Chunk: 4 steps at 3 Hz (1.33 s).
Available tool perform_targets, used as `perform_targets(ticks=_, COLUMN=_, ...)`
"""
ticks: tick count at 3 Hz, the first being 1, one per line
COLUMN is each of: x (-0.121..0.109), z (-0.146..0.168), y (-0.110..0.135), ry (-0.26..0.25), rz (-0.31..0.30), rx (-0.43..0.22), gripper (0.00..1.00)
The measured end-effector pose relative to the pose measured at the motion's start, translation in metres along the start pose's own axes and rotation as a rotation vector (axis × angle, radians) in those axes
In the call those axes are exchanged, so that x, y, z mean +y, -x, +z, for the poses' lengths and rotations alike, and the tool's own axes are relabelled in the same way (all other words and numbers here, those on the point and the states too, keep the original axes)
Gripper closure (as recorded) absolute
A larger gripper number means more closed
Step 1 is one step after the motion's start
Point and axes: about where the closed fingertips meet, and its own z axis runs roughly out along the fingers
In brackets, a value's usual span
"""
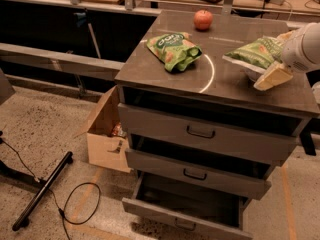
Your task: Pick green jalapeno chip bag from white bowl and place on counter
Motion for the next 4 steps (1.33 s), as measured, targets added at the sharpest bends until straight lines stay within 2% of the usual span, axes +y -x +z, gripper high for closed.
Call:
perform_targets(ticks=1, x=-0.002, z=0.004, y=-0.003, ry=0.01, rz=-0.039, rx=-0.001, gripper=0.45)
perform_targets(ticks=3, x=-0.008, z=0.003, y=-0.001, ry=0.018, rz=-0.055, rx=0.012, gripper=0.92)
perform_targets(ticks=4, x=-0.029, z=-0.001, y=0.01, ry=-0.036, rz=-0.054, rx=0.013, gripper=1.0)
